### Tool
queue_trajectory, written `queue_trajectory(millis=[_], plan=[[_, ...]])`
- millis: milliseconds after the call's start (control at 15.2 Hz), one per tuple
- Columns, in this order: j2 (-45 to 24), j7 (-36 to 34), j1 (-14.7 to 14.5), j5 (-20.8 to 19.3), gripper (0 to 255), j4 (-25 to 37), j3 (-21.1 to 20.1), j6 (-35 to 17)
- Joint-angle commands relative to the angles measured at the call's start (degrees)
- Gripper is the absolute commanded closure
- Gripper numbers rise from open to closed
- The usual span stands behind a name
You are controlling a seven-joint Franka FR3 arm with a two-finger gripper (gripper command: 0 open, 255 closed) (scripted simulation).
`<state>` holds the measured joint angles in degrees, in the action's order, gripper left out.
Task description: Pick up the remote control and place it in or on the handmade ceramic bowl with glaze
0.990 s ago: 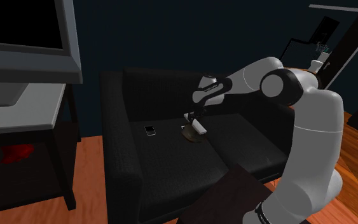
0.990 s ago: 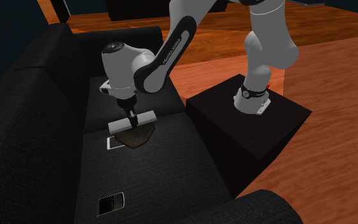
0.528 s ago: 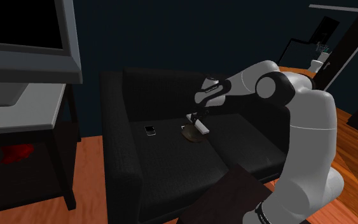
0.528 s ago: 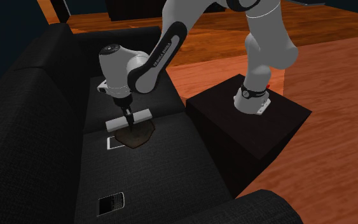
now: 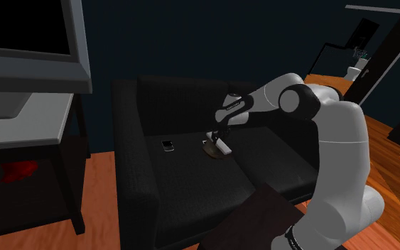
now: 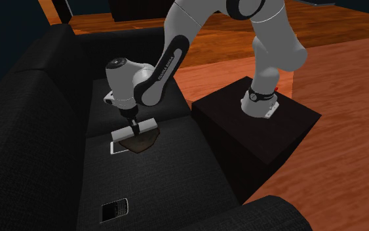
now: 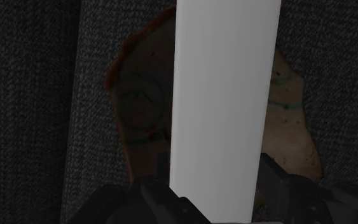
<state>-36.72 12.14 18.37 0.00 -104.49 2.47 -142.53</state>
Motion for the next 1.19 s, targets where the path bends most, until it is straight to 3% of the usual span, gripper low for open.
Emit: queue_trajectory(millis=[0,528,594,924,1122], plan=[[-1.36,0.02,0.05,0.04,255,0.13,-0.04,-1.28],[-1.36,0.02,0.04,0.04,255,0.13,-0.04,-1.28],[-1.37,0.02,0.05,0.04,0,0.13,-0.04,-1.28],[-1.36,0.02,0.05,0.04,0,0.13,-0.04,-1.28],[3.19,-0.07,-0.15,-0.10,0,-0.77,0.08,2.37]])
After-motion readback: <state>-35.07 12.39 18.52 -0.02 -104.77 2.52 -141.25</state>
